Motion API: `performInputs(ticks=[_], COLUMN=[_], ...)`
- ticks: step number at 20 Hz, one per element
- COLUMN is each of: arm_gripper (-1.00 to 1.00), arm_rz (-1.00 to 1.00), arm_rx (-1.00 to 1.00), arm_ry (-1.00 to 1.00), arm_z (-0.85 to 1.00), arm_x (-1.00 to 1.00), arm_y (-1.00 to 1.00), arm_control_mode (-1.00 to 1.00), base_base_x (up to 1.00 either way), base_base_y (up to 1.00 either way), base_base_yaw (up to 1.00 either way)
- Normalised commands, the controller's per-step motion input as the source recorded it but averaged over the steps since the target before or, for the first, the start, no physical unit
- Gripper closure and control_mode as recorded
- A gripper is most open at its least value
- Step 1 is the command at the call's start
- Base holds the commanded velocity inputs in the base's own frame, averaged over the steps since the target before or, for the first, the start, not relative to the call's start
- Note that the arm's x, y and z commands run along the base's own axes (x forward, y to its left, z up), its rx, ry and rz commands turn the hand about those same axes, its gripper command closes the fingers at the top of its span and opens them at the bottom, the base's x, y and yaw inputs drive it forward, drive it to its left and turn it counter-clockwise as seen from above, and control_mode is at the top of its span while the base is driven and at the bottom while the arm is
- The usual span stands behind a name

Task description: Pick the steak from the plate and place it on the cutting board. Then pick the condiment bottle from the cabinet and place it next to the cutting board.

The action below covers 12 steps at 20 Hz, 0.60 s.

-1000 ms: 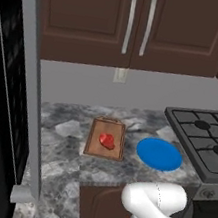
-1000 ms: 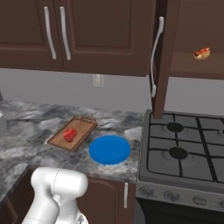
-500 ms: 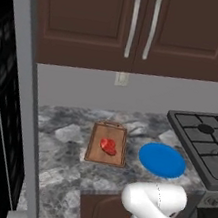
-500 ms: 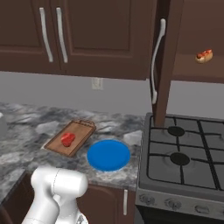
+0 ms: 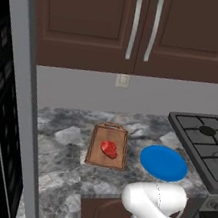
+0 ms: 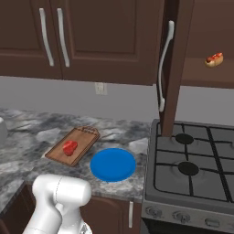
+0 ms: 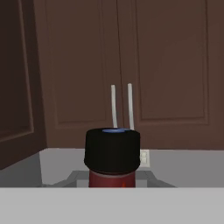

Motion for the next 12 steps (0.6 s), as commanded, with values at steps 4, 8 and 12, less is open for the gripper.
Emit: performInputs(ticks=[4, 8, 12], arm_gripper=[1.00, 1.00, 1.00], arm_rz=[0.00, 0.00, 0.00], arm_rx=[0.00, 0.00, 0.00], arm_ry=[0.00, 0.00, 0.00], arm_z=[0.00, 0.00, 0.00], arm_x=[0.00, 0.00, 0.00], arm_y=[0.00, 0.00, 0.00], arm_control_mode=[1.00, -1.00, -1.00], base_base_x=[0.27, 0.05, 0.00], base_base_y=[0.20, 0.08, 0.00], base_base_yaw=[0.00, 0.00, 0.00])
